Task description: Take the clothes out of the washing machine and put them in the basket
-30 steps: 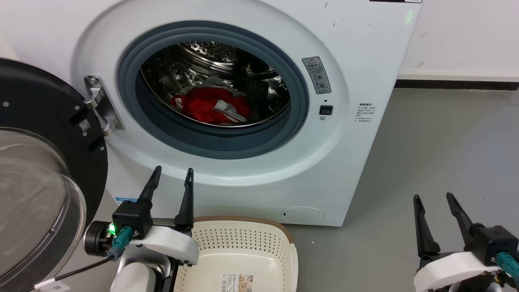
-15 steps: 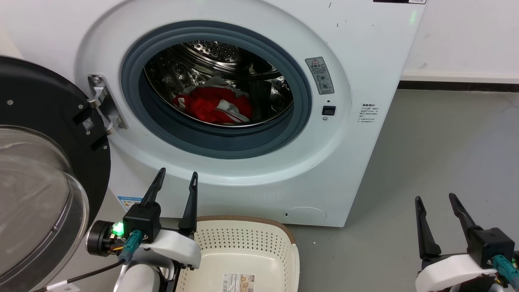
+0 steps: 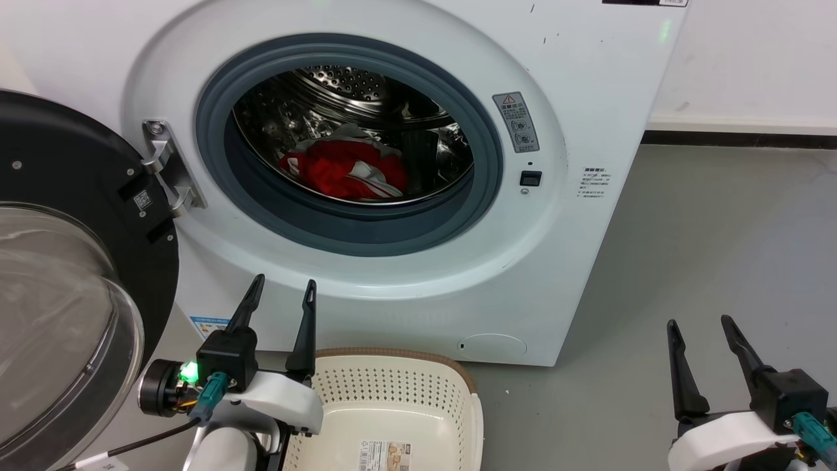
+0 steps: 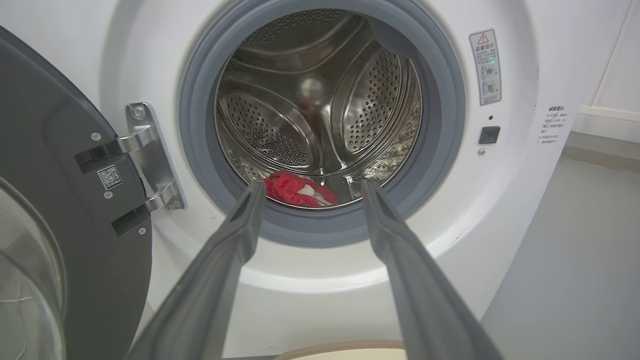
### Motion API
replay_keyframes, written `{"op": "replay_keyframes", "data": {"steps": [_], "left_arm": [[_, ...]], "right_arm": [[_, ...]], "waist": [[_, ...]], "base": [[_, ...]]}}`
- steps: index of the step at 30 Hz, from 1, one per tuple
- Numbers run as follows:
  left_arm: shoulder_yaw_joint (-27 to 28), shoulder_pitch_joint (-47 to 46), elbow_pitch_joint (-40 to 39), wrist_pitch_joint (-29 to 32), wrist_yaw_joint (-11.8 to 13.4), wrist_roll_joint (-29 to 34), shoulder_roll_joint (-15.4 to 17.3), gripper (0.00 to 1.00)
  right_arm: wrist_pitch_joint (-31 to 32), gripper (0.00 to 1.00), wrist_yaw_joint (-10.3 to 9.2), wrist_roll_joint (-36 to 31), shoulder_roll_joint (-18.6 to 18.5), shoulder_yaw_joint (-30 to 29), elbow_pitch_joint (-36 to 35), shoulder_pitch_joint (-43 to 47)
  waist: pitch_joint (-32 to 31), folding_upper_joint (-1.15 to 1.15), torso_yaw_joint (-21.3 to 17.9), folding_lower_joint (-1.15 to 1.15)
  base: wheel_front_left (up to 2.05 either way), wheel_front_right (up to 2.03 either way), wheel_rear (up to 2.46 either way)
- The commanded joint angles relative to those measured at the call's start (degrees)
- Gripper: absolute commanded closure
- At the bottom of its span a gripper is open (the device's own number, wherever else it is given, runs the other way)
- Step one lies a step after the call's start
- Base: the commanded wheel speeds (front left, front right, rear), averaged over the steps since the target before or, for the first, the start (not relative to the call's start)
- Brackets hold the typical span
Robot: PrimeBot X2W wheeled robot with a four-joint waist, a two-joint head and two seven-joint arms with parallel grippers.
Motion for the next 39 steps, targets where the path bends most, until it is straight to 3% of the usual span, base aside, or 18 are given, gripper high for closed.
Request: {"op": "replay_keyframes", "data": {"steps": [1, 10, 20, 39], "left_arm": [[0.38, -0.85, 0.17, -0.29, -0.11, 0.43, 0.06, 0.0], [1.08, -4.03, 1.91, -0.23, 0.73, 0.87, 0.38, 0.0], [1.5, -14.41, 9.99, 0.0, 0.74, 1.96, 3.33, 0.0], [-1.79, -38.22, 25.2, 6.34, -1.91, 9.0, 17.34, 0.0]], "right_arm": [[-0.34, 0.0, -0.03, 0.04, -0.15, 0.18, 0.26, -0.44], [-0.08, 0.0, -0.04, -0.18, -0.13, 1.06, -0.26, -2.02], [0.06, 0.0, -0.04, -0.38, -0.11, 3.03, -1.48, -5.96], [-4.58, 0.0, -0.04, 4.4, -0.06, 7.69, 3.05, -14.93]], "waist": [[0.16, 0.0, -0.11, 0.0], [2.59, 0.0, -1.72, 0.0], [11.46, 0.0, -7.69, 0.0], [26.77, 0.0, -18.51, 0.0]], "base": [[0.0, 0.0, 0.0], [0.0, 0.0, 0.0], [0.0, 0.0, 0.0], [0.0, 0.0, 0.0]]}}
